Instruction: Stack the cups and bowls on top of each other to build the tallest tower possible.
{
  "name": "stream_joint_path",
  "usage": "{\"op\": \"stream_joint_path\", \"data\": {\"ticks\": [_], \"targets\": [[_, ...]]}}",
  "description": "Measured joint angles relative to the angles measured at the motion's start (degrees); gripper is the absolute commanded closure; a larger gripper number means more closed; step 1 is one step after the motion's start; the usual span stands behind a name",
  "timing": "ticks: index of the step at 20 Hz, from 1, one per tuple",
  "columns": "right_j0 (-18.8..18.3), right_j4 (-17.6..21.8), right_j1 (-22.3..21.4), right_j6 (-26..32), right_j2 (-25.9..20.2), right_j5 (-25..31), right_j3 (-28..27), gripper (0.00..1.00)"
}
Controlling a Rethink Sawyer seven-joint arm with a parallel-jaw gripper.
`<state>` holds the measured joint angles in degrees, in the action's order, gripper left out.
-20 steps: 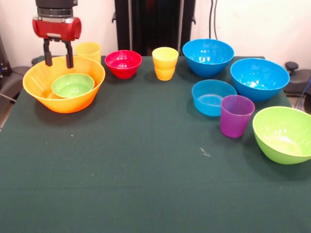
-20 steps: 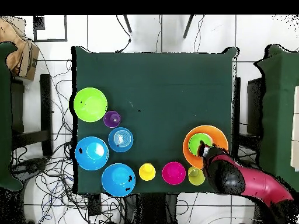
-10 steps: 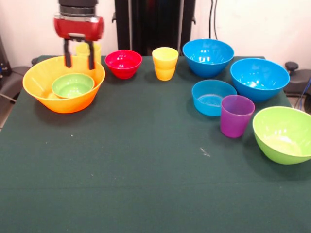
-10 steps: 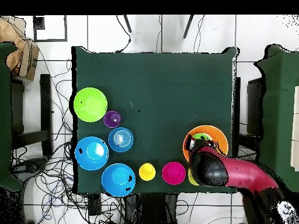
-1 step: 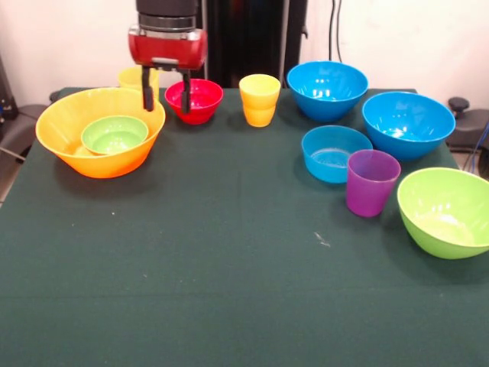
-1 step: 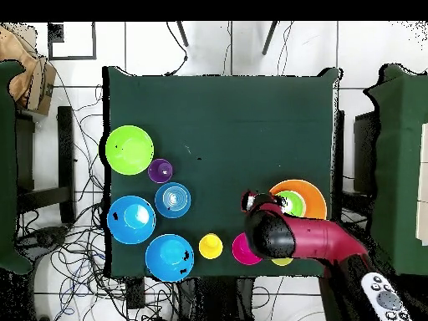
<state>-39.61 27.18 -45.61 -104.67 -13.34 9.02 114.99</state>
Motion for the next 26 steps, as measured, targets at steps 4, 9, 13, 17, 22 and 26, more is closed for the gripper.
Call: {"op": "stream_joint_path", "data": {"ticks": [4, 9, 13, 17, 22, 26], "targets": [[2.4, -1.9, 0.7, -0.3, 2.0, 0.0, -0.5, 0.00], [3.5, -3.2, 1.4, -0.3, 3.7, 0.0, -1.1, 0.00], [4.1, -3.9, 2.1, -0.3, 5.3, 0.0, -1.6, 0.00], [4.8, -4.1, 2.3, -0.3, 6.9, 0.0, -1.9, 0.00], [7.0, -4.1, 2.3, -0.3, 9.4, 0.0, -2.7, 0.00], [10.5, -4.3, 2.3, -0.3, 12.2, 0.0, -3.8, 0.00]]}}
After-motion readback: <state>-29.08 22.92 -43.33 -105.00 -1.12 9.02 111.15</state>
